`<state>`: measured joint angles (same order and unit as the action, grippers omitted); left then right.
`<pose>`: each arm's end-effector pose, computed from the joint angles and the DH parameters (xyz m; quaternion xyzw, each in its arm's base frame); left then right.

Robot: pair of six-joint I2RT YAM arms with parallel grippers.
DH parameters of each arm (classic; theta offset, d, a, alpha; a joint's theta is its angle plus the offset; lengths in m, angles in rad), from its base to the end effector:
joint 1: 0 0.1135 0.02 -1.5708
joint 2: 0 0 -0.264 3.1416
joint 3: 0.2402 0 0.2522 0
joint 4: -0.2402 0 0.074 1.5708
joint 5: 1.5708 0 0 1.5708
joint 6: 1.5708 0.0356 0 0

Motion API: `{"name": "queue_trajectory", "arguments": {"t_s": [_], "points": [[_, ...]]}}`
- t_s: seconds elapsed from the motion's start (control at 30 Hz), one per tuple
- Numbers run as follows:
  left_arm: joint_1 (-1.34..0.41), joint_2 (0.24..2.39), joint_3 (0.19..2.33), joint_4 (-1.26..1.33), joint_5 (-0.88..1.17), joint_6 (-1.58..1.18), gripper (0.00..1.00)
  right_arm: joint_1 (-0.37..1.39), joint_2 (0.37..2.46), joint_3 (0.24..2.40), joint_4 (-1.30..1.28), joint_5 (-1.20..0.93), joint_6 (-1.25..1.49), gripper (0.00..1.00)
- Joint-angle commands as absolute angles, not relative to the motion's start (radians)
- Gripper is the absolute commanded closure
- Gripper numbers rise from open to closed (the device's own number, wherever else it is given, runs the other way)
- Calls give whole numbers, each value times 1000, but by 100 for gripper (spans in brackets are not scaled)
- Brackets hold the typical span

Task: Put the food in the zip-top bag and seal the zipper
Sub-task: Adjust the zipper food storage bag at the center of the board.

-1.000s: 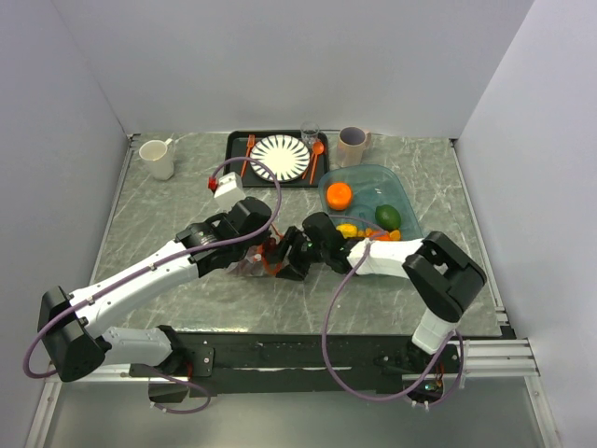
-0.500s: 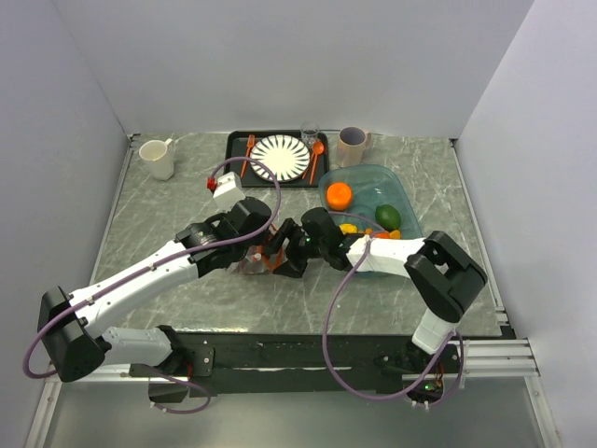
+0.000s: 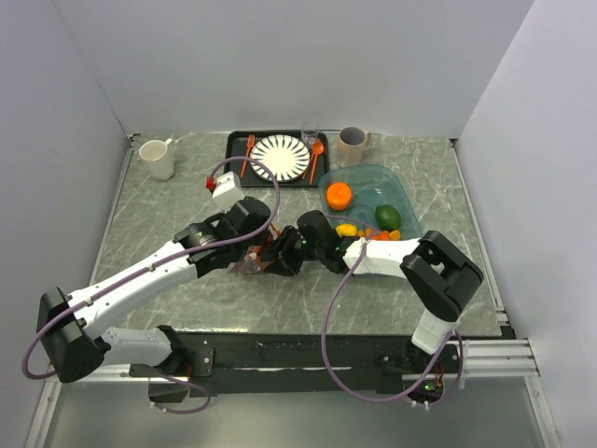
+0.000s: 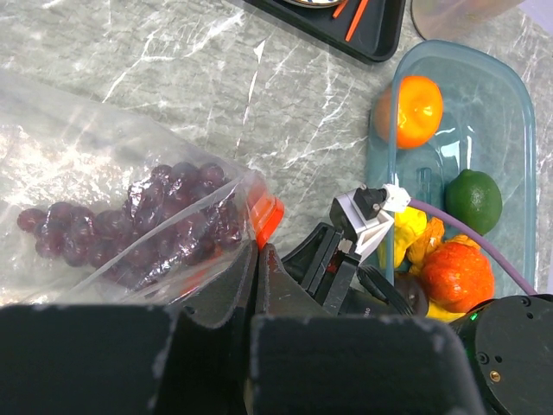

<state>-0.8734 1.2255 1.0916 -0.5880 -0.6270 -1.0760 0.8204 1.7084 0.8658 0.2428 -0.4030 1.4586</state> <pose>0.1821 -0.1848 0.3207 -0.2140 0.8496 -0.1664 0.4525 0.2299 0.2671 0.1718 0.1832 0.8521 0.4893 0.0303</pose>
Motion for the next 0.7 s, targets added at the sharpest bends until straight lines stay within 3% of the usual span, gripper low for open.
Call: {"name": "queue_trajectory", "arguments": {"t_s": [0.0, 0.07, 0.13, 0.17, 0.3, 0.67], "points": [[-870, 1195, 1123, -546, -655, -1083, 99, 830, 1727, 865, 322, -417, 1474, 55], [-871, 1198, 1129, -549, -657, -1081, 99, 833, 1730, 868, 324, -423, 1474, 55], [-871, 1201, 1131, -551, -660, -1081, 99, 834, 1732, 874, 324, -439, 1473, 49], [-871, 1201, 1134, -549, -661, -1081, 99, 839, 1730, 873, 334, -439, 1482, 40], [-870, 1210, 1140, -552, -672, -1078, 99, 850, 1724, 870, 350, -456, 1502, 33], [-871, 1206, 1131, -571, -689, -1092, 99, 854, 1698, 830, 371, -466, 1549, 30]]}}
